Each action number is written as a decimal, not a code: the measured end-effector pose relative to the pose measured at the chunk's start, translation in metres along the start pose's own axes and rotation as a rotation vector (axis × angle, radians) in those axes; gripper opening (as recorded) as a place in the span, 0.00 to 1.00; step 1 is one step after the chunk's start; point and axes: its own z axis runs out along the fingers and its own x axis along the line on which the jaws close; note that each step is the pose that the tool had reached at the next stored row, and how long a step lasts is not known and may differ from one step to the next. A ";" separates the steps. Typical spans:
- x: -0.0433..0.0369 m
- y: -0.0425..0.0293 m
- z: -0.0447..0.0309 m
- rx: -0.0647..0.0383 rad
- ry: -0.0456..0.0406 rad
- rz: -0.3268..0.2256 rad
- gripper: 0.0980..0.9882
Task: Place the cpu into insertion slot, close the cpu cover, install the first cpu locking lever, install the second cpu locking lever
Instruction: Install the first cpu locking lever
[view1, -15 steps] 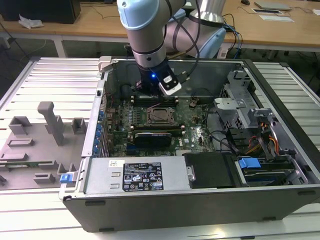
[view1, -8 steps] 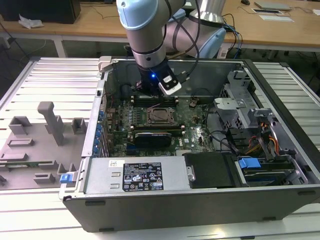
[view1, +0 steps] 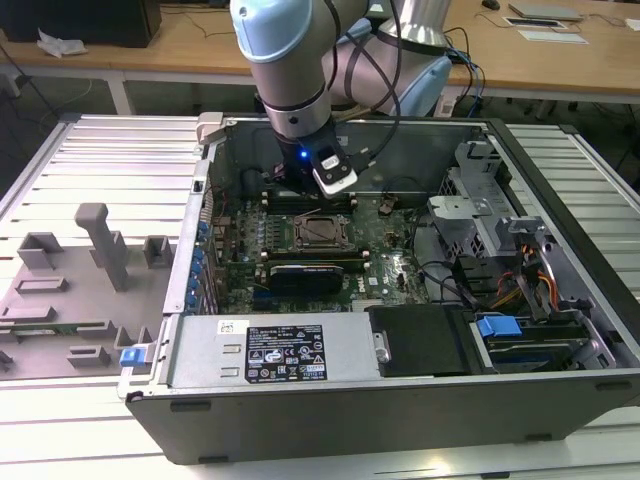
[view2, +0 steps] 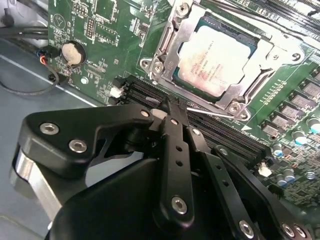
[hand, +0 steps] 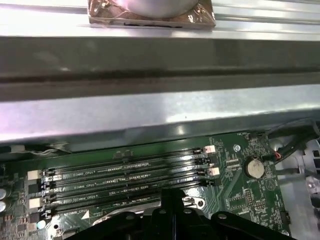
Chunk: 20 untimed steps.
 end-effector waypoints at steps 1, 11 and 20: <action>0.0002 0.0005 0.0003 0.001 -0.0006 0.002 0.01; 0.0017 0.0060 0.0036 0.016 -0.0146 0.064 0.01; 0.0030 0.0100 0.0071 0.028 -0.0256 0.112 0.01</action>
